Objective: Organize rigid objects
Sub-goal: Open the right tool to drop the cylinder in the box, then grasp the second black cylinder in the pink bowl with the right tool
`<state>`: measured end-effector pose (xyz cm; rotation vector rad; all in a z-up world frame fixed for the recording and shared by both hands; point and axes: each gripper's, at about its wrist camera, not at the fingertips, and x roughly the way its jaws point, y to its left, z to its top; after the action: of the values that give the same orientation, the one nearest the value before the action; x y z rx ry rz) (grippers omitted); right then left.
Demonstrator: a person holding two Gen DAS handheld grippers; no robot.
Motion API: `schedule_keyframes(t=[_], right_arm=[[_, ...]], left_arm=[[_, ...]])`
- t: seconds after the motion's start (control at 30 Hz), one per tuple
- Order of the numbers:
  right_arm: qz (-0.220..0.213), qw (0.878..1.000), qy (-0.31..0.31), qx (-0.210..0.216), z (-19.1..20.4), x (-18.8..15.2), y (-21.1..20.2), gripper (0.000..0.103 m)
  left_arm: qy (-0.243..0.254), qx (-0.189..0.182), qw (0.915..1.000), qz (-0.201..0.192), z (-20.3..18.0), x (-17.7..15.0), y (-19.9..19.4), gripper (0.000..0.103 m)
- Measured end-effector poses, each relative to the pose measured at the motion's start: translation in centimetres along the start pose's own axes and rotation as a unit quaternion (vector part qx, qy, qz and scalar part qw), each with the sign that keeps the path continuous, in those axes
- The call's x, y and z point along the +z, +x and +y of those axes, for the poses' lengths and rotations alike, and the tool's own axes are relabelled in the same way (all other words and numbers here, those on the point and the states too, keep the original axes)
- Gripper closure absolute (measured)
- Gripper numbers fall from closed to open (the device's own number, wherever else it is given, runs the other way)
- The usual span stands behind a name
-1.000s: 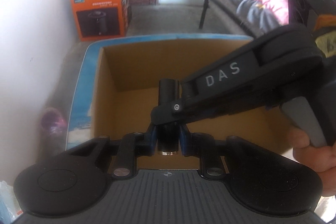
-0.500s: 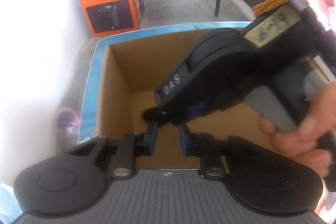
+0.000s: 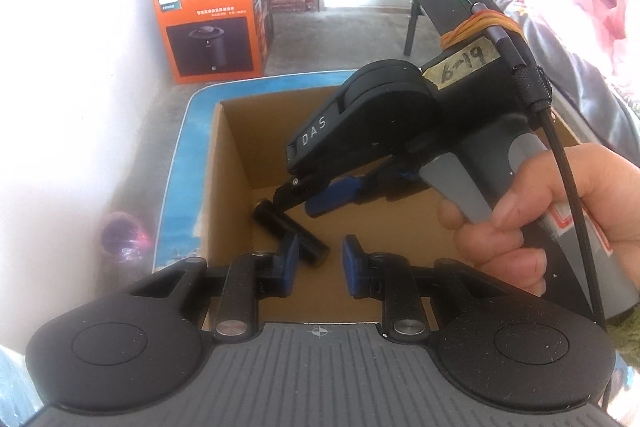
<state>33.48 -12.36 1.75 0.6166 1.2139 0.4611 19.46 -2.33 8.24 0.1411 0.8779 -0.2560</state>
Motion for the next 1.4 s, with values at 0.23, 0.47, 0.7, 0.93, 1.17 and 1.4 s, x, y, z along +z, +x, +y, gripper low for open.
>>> schedule_keyframes(t=[0.23, 0.47, 0.7, 0.93, 1.17, 1.4], right_arm=[[-0.027, 0.999, 0.004, 0.039, 0.7, -0.7, -4.3, 0.076], [-0.106, 0.988, -0.061, 0.090, 1.8, -7.1, -15.8, 0.076], [-0.209, 0.969, -0.079, 0.106, -1.7, -18.9, -23.0, 0.062], [-0.251, 0.964, 0.026, 0.086, -8.1, -27.5, -20.3, 0.061], [-0.198, 0.970, 0.086, 0.109, -10.6, -28.0, -17.1, 0.062], [-0.161, 0.973, 0.123, 0.112, -11.1, -27.2, -14.7, 0.061]], left_arm=[[-0.011, -0.028, 0.9991, -0.029, 1.2, 0.1, -2.1, 0.068], [-0.005, -0.075, 0.9904, -0.116, 0.3, -3.8, -8.1, 0.012], [0.010, -0.147, 0.9744, -0.169, -2.0, -9.4, -11.3, 0.002], [0.008, -0.157, 0.9726, -0.171, -5.8, -13.9, -9.7, 0.002], [0.011, -0.152, 0.9828, -0.104, -7.3, -16.0, -6.3, 0.022], [0.010, -0.161, 0.9853, -0.058, -7.2, -16.3, -4.2, 0.042]])
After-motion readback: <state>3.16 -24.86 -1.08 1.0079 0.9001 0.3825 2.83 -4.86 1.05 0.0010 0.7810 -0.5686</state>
